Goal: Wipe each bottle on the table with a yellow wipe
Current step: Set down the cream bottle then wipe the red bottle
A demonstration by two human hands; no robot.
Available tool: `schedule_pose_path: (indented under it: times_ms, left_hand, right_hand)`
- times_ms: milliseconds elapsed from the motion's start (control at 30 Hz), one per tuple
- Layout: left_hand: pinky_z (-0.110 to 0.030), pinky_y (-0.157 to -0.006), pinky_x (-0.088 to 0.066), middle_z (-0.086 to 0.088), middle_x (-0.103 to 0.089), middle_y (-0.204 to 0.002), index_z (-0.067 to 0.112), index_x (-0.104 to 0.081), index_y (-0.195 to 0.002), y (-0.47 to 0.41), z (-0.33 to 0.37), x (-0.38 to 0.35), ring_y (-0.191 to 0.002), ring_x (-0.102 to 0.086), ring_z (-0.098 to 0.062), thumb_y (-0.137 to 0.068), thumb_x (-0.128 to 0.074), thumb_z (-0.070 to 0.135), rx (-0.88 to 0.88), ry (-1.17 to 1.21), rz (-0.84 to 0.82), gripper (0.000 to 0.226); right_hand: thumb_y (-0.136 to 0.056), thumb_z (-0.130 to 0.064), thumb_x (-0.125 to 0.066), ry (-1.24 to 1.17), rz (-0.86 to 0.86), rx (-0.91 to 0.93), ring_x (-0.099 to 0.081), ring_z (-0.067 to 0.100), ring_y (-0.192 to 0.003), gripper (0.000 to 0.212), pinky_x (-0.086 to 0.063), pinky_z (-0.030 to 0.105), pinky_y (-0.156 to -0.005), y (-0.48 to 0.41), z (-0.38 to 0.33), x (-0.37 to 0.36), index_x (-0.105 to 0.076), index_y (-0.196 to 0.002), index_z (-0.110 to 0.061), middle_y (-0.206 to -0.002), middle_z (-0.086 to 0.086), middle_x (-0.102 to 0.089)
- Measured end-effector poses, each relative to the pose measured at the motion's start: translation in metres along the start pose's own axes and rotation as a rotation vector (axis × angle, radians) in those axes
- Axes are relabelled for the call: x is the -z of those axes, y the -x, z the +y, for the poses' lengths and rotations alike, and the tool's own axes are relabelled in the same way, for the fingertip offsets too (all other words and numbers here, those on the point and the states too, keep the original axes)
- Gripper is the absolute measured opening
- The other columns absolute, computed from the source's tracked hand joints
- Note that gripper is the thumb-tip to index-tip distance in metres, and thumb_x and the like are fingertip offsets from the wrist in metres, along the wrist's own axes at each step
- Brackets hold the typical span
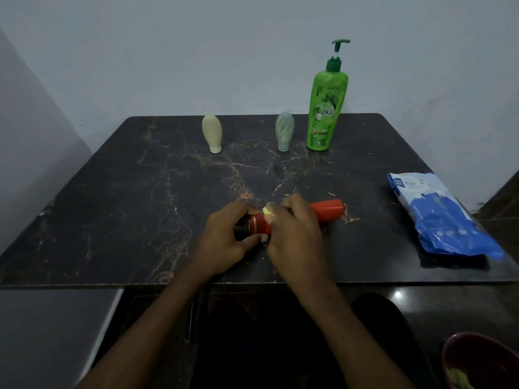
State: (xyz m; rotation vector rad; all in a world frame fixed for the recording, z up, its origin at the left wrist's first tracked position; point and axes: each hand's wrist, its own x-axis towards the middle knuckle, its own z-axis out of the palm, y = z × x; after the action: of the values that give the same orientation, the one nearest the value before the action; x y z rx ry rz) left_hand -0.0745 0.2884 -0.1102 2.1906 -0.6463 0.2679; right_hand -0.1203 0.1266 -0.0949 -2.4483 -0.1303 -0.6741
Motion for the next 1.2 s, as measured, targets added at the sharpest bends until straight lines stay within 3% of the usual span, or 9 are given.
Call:
schedule_pose_path:
  times_ms: [200,333,433,567,667,767,867,1000,1200]
  left_hand:
    - [-0.034,-0.086,-0.06,0.01,-0.068,-0.108,0.021,-0.067,-0.107,-0.002,0.0,0.0,-0.1,-0.066,-0.007,-0.074,-0.09,0.019,0.027,0.015,0.014,0.04]
    - [-0.026,-0.094,-0.056,0.01,-0.069,-0.113,0.017,-0.067,-0.108,-0.003,-0.001,-0.001,-0.108,-0.065,-0.004,-0.076,-0.088,0.011,-0.008,0.012,0.012,0.039]
    - [-0.023,-0.1,-0.052,0.009,-0.069,-0.122,0.016,-0.066,-0.109,-0.003,-0.005,-0.002,-0.116,-0.063,-0.001,-0.079,-0.085,0.006,-0.039,-0.026,-0.015,0.038]
    - [-0.009,-0.1,-0.045,0.009,-0.066,-0.132,0.022,-0.063,-0.109,-0.003,-0.007,-0.002,-0.124,-0.06,-0.004,-0.082,-0.082,0.007,-0.017,-0.063,-0.055,0.036]
    - [-0.019,-0.104,-0.047,0.01,-0.063,-0.139,0.027,-0.063,-0.113,-0.003,-0.009,-0.003,-0.129,-0.056,-0.006,-0.085,-0.08,0.012,-0.014,-0.077,-0.095,0.036]
    - [-0.028,-0.105,-0.05,0.008,-0.06,-0.142,0.025,-0.063,-0.118,-0.004,-0.01,-0.004,-0.131,-0.054,-0.008,-0.087,-0.08,0.018,-0.021,-0.084,-0.125,0.036]
    - [-0.027,-0.106,-0.05,0.01,-0.063,-0.14,0.022,-0.065,-0.124,-0.004,-0.007,-0.005,-0.127,-0.058,-0.005,-0.084,-0.083,0.023,-0.026,-0.089,-0.106,0.044]
    - [-0.02,-0.103,-0.05,0.01,-0.068,-0.131,0.018,-0.065,-0.13,-0.004,-0.006,-0.004,-0.119,-0.062,0.001,-0.084,-0.083,0.021,-0.037,-0.082,-0.108,0.049]
    - [-0.016,-0.103,-0.045,0.01,-0.06,-0.143,0.023,-0.064,-0.122,-0.004,-0.007,-0.003,-0.13,-0.052,-0.002,-0.088,-0.079,0.025,-0.007,-0.096,-0.127,0.038]
  right_hand:
    - [-0.091,-0.004,-0.064,-0.051,0.144,-0.082,-0.055,0.017,-0.081,0.023,-0.05,0.034,-0.073,-0.004,0.051,0.019,-0.073,-0.11,-0.011,-0.097,0.001,-0.053]
    - [-0.096,-0.016,-0.06,-0.074,0.17,-0.326,-0.047,-0.001,-0.079,0.02,-0.032,0.014,-0.07,-0.005,0.087,0.038,-0.073,-0.112,-0.013,-0.096,-0.006,-0.051]
    - [-0.096,-0.015,-0.06,-0.099,0.164,-0.381,-0.05,0.0,-0.084,0.022,-0.034,0.004,-0.069,-0.001,0.092,0.039,-0.072,-0.116,-0.013,-0.099,-0.008,-0.053]
    - [-0.097,-0.018,-0.06,-0.083,0.152,-0.385,-0.046,-0.002,-0.087,0.025,-0.032,0.01,-0.079,0.002,0.085,0.036,-0.069,-0.121,-0.015,-0.105,-0.007,-0.052]
    - [-0.096,-0.015,-0.062,-0.067,0.148,-0.316,-0.042,-0.002,-0.083,0.023,-0.03,0.008,-0.076,0.004,0.075,0.027,-0.071,-0.117,-0.011,-0.103,-0.007,-0.048]
    - [-0.095,-0.015,-0.063,-0.071,0.085,-0.236,-0.051,0.006,-0.088,0.026,-0.041,0.017,-0.08,0.007,0.056,0.013,-0.071,-0.119,-0.008,-0.108,-0.003,-0.054]
    - [-0.095,-0.015,-0.063,-0.06,0.004,-0.139,-0.057,0.012,-0.087,0.026,-0.053,0.028,-0.079,0.012,0.026,-0.002,-0.07,-0.119,-0.009,-0.108,-0.001,-0.055]
    - [-0.091,-0.016,-0.065,0.009,-0.086,-0.026,-0.056,0.015,-0.086,0.023,-0.049,0.026,-0.072,0.016,0.005,-0.014,-0.07,-0.113,-0.015,-0.106,-0.001,-0.053]
    - [-0.094,-0.01,-0.063,-0.017,-0.003,-0.189,-0.058,0.009,-0.085,0.024,-0.048,0.022,-0.075,0.0,0.057,0.019,-0.07,-0.116,-0.014,-0.108,0.001,-0.058]
